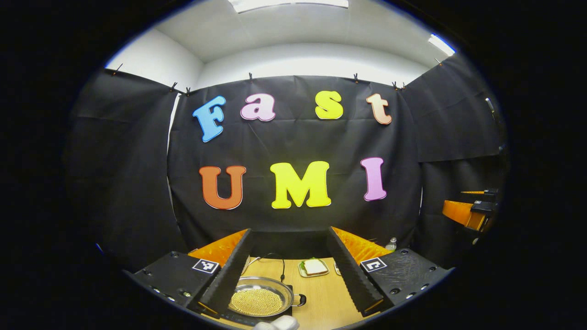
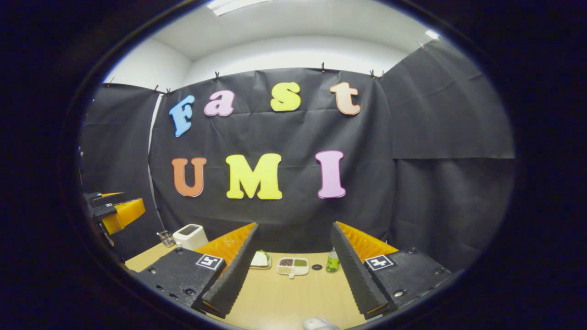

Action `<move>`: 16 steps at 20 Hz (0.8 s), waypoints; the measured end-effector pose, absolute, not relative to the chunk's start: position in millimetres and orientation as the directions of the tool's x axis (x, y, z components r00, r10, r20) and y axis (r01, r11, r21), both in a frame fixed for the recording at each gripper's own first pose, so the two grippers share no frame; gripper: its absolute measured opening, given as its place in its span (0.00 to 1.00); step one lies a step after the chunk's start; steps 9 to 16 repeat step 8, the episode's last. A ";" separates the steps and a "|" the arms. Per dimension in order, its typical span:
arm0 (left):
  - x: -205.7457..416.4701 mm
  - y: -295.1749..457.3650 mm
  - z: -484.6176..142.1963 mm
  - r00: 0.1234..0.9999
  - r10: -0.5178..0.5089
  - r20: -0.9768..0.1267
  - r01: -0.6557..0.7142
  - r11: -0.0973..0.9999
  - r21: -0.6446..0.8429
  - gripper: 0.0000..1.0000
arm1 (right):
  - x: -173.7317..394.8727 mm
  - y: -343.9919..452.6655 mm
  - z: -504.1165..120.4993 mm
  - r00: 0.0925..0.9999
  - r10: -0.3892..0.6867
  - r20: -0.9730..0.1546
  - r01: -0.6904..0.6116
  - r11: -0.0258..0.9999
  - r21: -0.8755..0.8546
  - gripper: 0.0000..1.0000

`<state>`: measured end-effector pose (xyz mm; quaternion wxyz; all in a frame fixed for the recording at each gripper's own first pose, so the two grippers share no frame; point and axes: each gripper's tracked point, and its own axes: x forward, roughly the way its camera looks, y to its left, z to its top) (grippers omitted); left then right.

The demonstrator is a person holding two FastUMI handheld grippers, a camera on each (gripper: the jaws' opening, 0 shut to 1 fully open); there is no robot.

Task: First push the handle of the pot to place it horizontally, then grasp the pot with both hands and set it on the induction cooktop.

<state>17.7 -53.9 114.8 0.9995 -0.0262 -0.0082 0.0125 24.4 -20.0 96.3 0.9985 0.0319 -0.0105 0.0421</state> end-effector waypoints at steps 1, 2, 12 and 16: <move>17.3 -55.2 113.7 1.000 0.025 0.011 -0.024 0.998 -0.053 0.96 | 25.5 -20.1 97.5 0.996 0.085 0.026 -0.087 0.994 0.061 0.97; 17.5 -55.8 113.1 1.000 0.023 0.012 -0.022 0.998 -0.057 0.96 | 25.8 -20.0 99.1 0.996 0.087 0.029 -0.088 0.994 0.057 0.97; 14.8 -53.9 116.5 0.999 0.031 0.011 -0.030 0.998 -0.053 0.96 | 23.7 -19.7 108.7 0.994 0.098 0.051 -0.100 0.994 0.048 0.98; 14.8 -53.9 116.5 0.999 0.031 0.011 -0.030 0.998 -0.053 0.96 | 23.7 -19.7 108.7 0.994 0.098 0.051 -0.100 0.994 0.048 0.98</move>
